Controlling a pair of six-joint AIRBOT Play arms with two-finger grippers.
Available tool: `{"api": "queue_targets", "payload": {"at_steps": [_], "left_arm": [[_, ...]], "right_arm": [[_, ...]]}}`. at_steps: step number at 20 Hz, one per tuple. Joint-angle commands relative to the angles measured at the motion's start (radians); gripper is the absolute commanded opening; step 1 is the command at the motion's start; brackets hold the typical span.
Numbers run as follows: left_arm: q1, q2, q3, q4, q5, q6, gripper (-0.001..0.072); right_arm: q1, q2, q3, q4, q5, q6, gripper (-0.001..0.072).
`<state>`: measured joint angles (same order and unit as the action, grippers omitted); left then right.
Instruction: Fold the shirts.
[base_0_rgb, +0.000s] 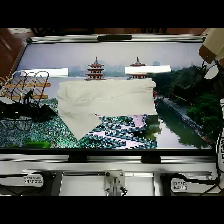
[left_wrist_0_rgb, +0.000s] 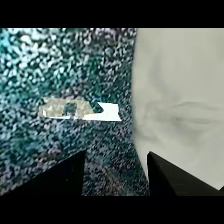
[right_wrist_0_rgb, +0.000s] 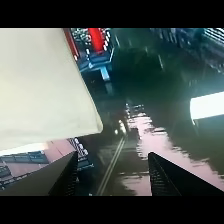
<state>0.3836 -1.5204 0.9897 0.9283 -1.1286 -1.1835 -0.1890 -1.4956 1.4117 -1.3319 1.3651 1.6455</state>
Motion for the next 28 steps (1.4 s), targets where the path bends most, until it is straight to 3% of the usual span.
{"api": "queue_targets", "payload": {"at_steps": [1,6,7,8,9,13,22,23,24,28], "left_arm": [[-0.042,-0.002,-0.028,-0.056,0.084,0.023,0.0452],[-0.127,-0.032,-0.023,-0.059,0.161,-0.014,0.0445],[-0.14,-0.042,-0.021,-0.059,0.16,-0.018,0.0328],[-0.148,-0.044,-0.02,-0.059,0.16,-0.023,0.0137],[-0.151,-0.043,-0.02,-0.061,0.16,-0.024,0.0038],[-0.151,-0.032,-0.02,-0.062,0.138,-0.024,0.0038],[-0.151,0.0,-0.02,-0.062,0.122,-0.021,0.0038],[-0.151,0.003,-0.02,-0.062,0.123,-0.021,0.0038],[-0.151,0.006,-0.019,-0.062,0.123,-0.021,0.0038],[-0.151,0.023,-0.018,-0.062,0.122,-0.021,0.0038]], "right_arm": [[-0.001,0.0,-0.005,0.014,0.006,-0.01,0.0549],[-0.001,0.0,-0.011,0.013,0.031,-0.021,0.055],[-0.001,0.0,-0.024,0.01,0.018,-0.026,0.055],[-0.001,0.0,-0.044,0.011,-0.006,-0.026,0.055],[0.0,-0.006,-0.067,0.026,-0.029,-0.027,0.0652],[0.035,-0.091,-0.119,0.123,-0.069,-0.085,0.0667],[0.072,-0.242,-0.12,0.208,-0.108,-0.084,0.0664],[0.072,-0.242,-0.119,0.213,-0.119,-0.083,0.0632],[0.072,-0.243,-0.119,0.213,-0.13,-0.083,0.0555],[0.072,-0.241,-0.119,0.256,-0.159,-0.057,0.0077]]}}
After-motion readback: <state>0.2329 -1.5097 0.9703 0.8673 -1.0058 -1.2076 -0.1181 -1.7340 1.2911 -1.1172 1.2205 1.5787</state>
